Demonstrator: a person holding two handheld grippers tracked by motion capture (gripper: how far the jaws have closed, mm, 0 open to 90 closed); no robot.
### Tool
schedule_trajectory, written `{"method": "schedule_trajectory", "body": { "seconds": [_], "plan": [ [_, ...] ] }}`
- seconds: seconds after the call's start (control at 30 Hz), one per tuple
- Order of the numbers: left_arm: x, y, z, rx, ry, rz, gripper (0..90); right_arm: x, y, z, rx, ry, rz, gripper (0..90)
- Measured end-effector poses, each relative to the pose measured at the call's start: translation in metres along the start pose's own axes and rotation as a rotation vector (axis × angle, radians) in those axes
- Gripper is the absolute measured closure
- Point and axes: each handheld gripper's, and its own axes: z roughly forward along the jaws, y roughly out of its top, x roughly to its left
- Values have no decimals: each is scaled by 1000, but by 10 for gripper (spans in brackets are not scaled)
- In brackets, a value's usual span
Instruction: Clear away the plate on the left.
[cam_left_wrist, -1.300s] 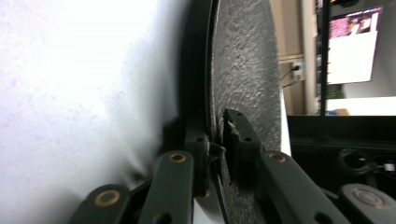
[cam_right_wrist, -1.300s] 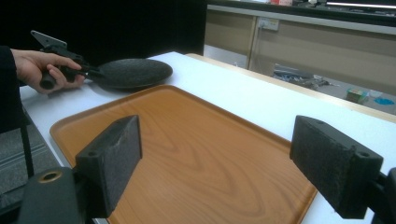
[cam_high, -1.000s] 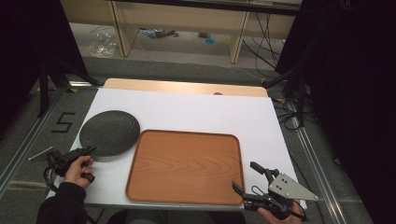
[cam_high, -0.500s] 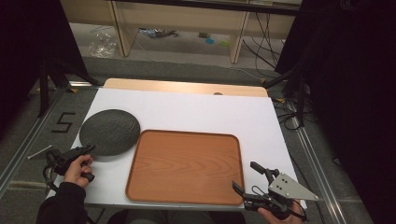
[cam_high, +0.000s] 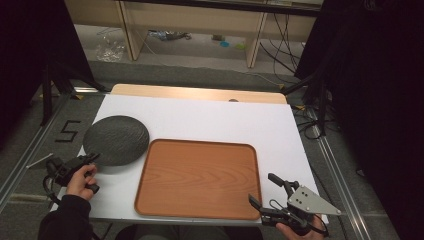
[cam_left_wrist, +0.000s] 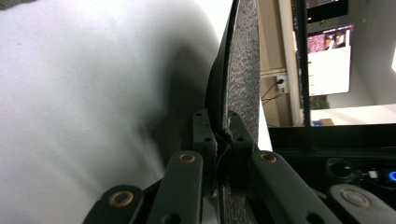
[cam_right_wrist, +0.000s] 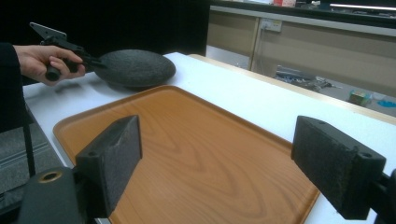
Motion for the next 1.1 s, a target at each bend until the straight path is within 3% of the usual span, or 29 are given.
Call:
{"method": "schedule_trajectory", "body": {
  "seconds": [0.03, 0.2, 0.43, 0.77, 0.8, 0.9, 1.0, 1.03, 1.07, 1.1],
  "plan": [
    [-1, -1, 0, -6, -1, 1, 861, -2, 0, 0, -9, -2, -21, 173],
    [-4, -2, 0, -7, -13, -4, 859, -2, 0, 0, -10, -2, -20, 172],
    [-12, -7, 0, 19, -64, -9, 860, -1, 1, 0, -7, -2, -25, 172],
    [-27, -20, 3, 109, -117, 17, 859, 0, 1, 0, 3, 6, -10, 171],
    [-30, -23, 3, 121, -140, 9, 859, 0, 1, 0, 3, 6, -10, 171],
    [-37, -31, 7, 164, -172, 45, 860, -2, 1, 0, -7, -2, -25, 171],
    [-42, -36, 6, 193, -161, 75, 859, -1, 0, 0, -5, -3, -21, 171],
    [-42, -36, 6, 193, -161, 75, 860, -1, 0, 0, -5, -1, -21, 171],
    [-43, -41, 8, 218, -196, 74, 860, -1, 1, 0, -7, -2, -21, 171],
    [-43, -43, 9, 228, -192, 75, 860, -1, 0, 1, -15, -8, -20, 171]
  ]
}}
